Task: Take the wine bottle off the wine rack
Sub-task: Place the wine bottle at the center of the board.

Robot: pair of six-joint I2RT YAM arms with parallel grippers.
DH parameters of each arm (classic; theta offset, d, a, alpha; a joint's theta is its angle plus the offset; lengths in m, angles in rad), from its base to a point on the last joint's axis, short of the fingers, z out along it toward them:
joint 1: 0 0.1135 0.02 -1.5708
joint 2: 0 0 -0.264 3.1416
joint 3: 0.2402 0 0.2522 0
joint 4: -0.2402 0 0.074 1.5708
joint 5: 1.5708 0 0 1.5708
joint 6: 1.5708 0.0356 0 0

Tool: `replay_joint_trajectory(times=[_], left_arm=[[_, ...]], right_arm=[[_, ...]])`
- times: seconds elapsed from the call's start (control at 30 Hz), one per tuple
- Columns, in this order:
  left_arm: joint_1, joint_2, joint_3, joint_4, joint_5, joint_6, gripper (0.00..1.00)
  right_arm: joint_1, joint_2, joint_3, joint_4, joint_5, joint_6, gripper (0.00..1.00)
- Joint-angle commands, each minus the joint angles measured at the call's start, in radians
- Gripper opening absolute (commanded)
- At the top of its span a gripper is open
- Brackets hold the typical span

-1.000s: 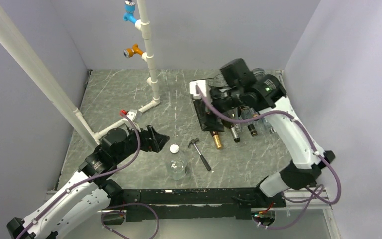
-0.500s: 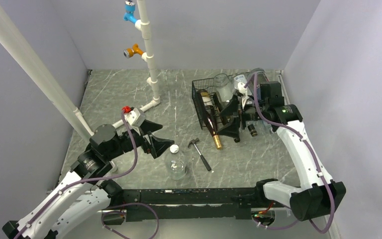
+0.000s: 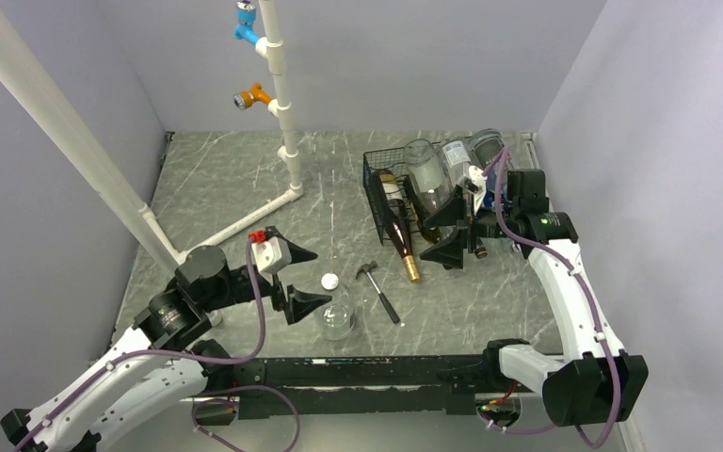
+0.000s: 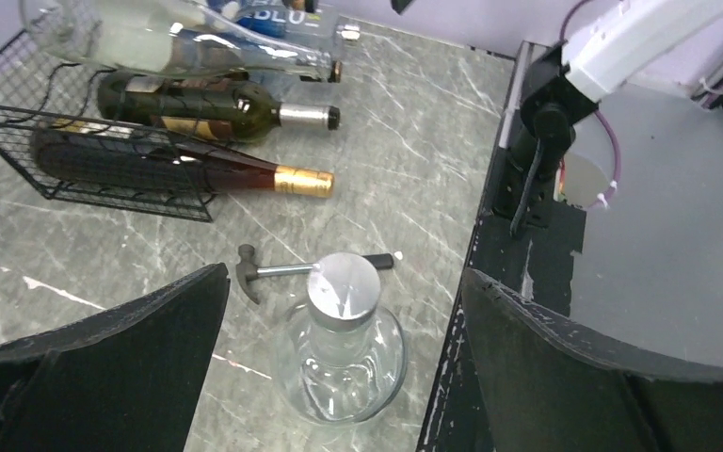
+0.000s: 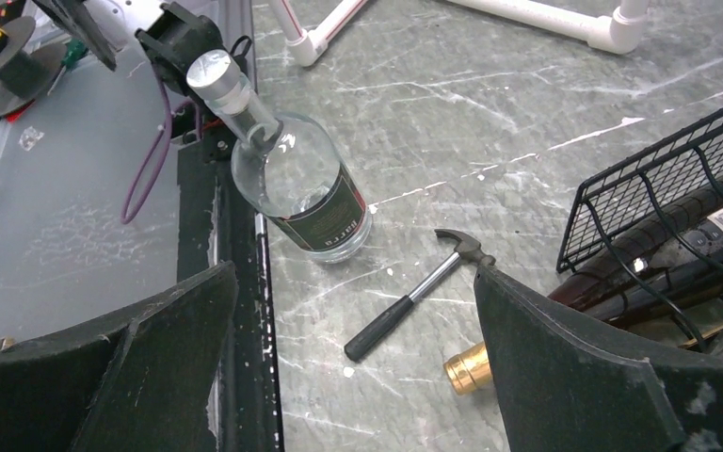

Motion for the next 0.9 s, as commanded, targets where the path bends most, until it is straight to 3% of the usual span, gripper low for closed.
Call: replay_joint_trajectory(times=[0.0,0.43,0.67,0.87], left_arm=[[-0.029,-0.018,-0.069,0.103,0.055,0.133,1.0],[-0.063,0.026,-0.239,0.383,0.025,0.11,0.99],[-0.09,0.037,-0.314,0.503,-0.001,0.099,0.84],[-0.11,0.06,-0.315,0.506,-0.026,0.108,0.63]], right_arm=[[-0.006,-0.011,-0.014,0.054,-0.048,-0.032,1.0],[-0.006,-0.003,-0.019,0.042,-0.031,-0.053,1.0],[-0.007,-0.002,-0.021,0.037,-0.021,-0.056,1.0],[-0.007,0.006,-0.016,0.028,-0.021,-0.062,1.0]])
